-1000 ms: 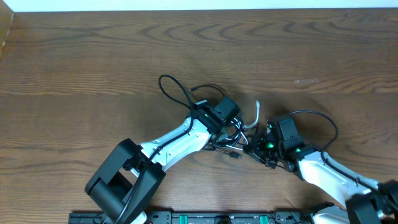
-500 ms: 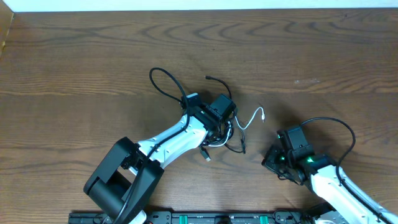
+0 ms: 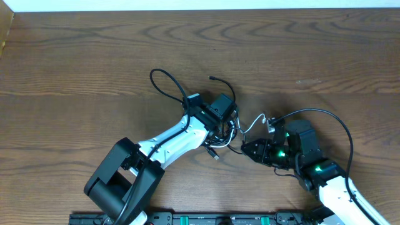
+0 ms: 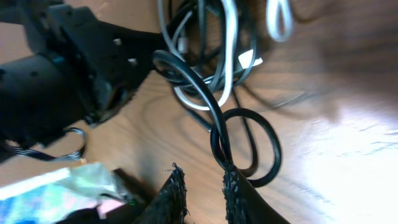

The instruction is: Untangle cables

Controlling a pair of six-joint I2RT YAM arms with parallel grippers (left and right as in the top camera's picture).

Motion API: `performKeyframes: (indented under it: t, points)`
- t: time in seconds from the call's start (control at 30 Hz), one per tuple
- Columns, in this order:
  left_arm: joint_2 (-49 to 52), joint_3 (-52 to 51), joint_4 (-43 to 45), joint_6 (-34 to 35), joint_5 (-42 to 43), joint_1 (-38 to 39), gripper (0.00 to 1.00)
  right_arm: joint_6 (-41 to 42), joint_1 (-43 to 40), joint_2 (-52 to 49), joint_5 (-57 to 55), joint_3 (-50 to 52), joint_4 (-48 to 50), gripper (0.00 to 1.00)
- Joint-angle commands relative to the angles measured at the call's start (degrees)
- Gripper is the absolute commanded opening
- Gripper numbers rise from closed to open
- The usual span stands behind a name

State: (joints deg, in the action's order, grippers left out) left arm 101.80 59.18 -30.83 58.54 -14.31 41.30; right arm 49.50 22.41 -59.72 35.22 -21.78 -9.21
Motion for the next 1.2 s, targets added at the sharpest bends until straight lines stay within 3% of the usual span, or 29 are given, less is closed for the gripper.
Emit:
performKeyframes:
  t: [0.0, 0.2, 0.27, 0.4, 0.63, 0.8, 0.9, 1.0, 1.1, 1.17]
  points:
    - [0.8, 0.6, 0.1, 0.7, 2.3, -0.1, 0.08, 7.8, 3.5, -0.5, -0.6, 0.1, 0.9, 0.19]
    - [0.8, 0.6, 0.1, 0.7, 2.3, -0.1, 0.08, 22.0, 13.0, -4.7, -10.0, 0.1, 3.0, 0.13]
    - [0.8, 0.6, 0.1, 0.7, 2.3, -0.1, 0.08, 21.6, 15.1, -5.7, -10.1, 0.1, 5.9, 0.09]
    - [0.8, 0.6, 0.1, 0.7, 2.3, -0.1, 0.08, 17.5, 16.2, -5.7, -13.0, 0.0, 4.6, 0.15]
    - [0.8, 0.6, 1.5, 0.5, 3.5, -0.1, 0.08, 13.2, 10.6, -3.8, -24.2, -0.2, -15.3, 0.07]
    - [0.8, 0.6, 6.9, 0.5, 16.2, -0.1, 0.08, 9.0, 5.2, 1.7, -30.7, -2.9, -29.0, 0.06]
    - [0.8, 0.6, 9.1, 2.8, 22.8, -0.1, 0.08, 4.0, 3.7, 5.8, -29.1, -6.0, -32.2, 0.07]
    - [0.8, 0.6, 8.7, 12.1, 25.4, -0.1, 0.08, 1.0, 3.7, 10.2, -23.7, -10.2, -35.8, 0.09]
    - [0.7, 0.6, 8.7, 15.7, 25.5, -0.1, 0.08, 0.4, 3.7, 14.3, -15.3, -11.9, -35.2, 0.24]
    - [0.7, 0.6, 8.6, 15.0, 23.3, -0.1, 0.08, 2.0, 3.9, 15.8, -13.6, -11.8, -33.8, 0.23]
